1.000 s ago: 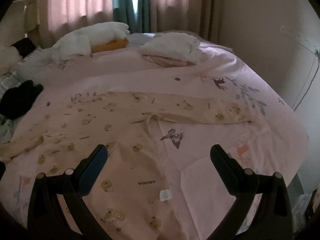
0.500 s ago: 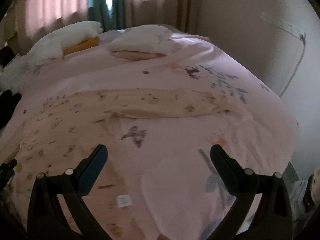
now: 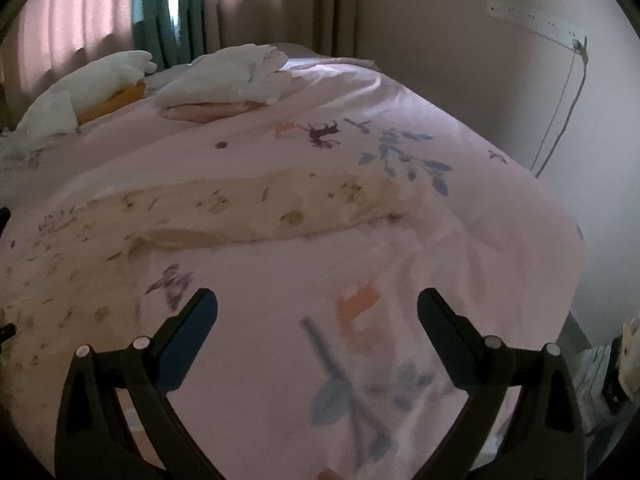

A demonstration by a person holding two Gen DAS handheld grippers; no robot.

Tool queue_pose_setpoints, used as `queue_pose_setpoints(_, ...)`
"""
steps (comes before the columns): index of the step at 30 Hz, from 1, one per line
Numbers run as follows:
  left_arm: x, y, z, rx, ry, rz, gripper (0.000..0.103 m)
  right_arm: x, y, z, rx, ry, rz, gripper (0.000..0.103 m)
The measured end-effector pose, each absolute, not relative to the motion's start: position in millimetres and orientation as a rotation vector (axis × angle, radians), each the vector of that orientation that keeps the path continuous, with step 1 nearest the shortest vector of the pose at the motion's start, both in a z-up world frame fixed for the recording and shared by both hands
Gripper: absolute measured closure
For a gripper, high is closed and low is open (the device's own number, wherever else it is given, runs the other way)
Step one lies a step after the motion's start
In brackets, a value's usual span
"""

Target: Fold small clothes

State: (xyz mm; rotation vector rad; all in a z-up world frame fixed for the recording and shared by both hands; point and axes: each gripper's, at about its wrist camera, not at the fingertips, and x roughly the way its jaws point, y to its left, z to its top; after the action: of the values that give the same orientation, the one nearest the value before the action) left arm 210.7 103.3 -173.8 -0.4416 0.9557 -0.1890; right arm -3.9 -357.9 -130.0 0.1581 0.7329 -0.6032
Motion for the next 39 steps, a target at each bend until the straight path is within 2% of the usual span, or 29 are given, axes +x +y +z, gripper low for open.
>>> queue_pose_setpoints(5,207.1,111.1,-177.5,-0.432,0.923,-0.159,0.084,10.3,-431.7,-123.6,0.281,0.698,-0.583,0.013)
queue_pose_setpoints(7,205.3,104.2,-175.3,-0.369,0.911,-0.134,0.084,16.7,-468.0,-126.2,0.371,0.705,-0.581,0.020)
queue_pose_setpoints(9,206.8,97.0,-174.7,-0.314,0.904,-0.110,0.083,23.2,-504.8,-133.2,0.468,0.730,-0.586,0.031)
queue_pose_setpoints(13,206.1,96.7,-173.8,-0.289,0.904,-0.099,0.083,26.5,-563.8,-151.9,0.650,0.766,-0.630,0.036)
queue_pose_setpoints(20,208.6,97.7,-174.9,-0.304,0.901,-0.104,0.084,38.7,-578.4,-195.1,0.934,0.754,-0.467,0.057)
queue_pose_setpoints(23,211.2,94.5,-175.4,-0.302,0.900,-0.103,0.084,49.5,-567.1,-202.6,0.959,0.734,-0.416,0.063)
queue_pose_setpoints(25,211.6,95.1,-175.6,-0.315,0.899,-0.108,0.084,58.3,-562.7,-204.3,0.957,0.737,-0.404,0.071)
queue_pose_setpoints(27,212.2,95.5,-175.8,-0.324,0.899,-0.112,0.084,68.8,-561.0,-205.3,0.928,0.760,-0.450,0.094)
queue_pose_setpoints(32,213.1,92.3,-175.1,-0.298,0.896,-0.101,0.084,81.1,-546.5,-183.2,0.847,0.735,-0.457,0.095)
queue_pose_setpoints(39,214.3,95.8,-176.1,-0.325,0.892,-0.114,0.084,126.7,-470.0,-112.9,0.767,0.625,-0.197,0.095)
